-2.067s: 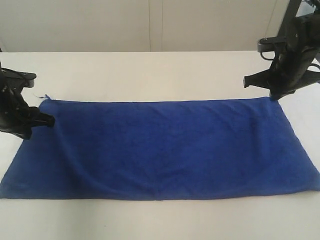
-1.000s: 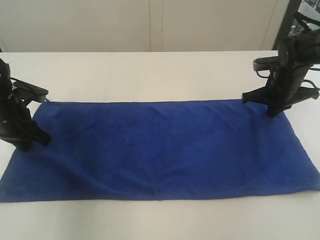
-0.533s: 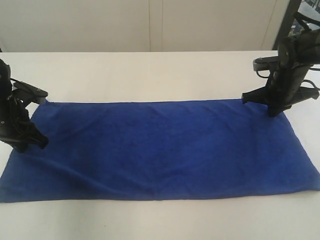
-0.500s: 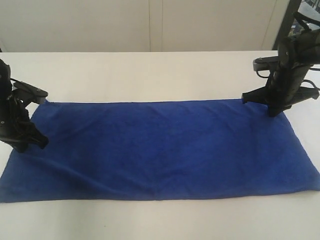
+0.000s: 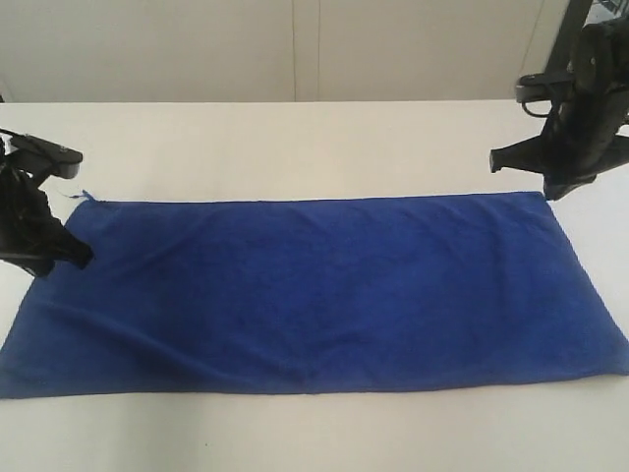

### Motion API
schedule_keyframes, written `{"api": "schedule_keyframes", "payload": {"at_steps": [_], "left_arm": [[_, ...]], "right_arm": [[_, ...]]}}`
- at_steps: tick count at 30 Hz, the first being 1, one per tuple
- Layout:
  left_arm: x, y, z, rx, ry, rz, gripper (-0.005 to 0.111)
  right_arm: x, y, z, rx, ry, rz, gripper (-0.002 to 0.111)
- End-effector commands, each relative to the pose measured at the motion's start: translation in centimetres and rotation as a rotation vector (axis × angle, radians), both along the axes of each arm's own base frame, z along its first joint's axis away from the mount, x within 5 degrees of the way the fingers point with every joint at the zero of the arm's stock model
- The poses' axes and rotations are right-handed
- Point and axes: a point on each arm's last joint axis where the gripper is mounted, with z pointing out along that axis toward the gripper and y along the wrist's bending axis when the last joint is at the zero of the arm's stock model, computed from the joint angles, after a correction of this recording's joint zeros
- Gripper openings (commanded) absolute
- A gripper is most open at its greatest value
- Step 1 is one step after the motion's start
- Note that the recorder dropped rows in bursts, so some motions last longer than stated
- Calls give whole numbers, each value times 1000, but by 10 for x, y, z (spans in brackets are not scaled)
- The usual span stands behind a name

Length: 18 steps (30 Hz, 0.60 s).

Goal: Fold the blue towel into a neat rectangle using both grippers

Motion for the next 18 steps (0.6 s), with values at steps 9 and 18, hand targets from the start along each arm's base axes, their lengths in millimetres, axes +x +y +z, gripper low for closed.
{"api": "schedule_keyframes", "payload": {"at_steps": [9, 18], "left_arm": [[-48, -8, 24, -148, 155, 107, 0], [-83, -23, -11, -125, 220, 44, 0]], "right_arm": [[-56, 0, 31, 32, 150, 26, 0], [-105, 2, 9, 82, 208, 19, 0]]}}
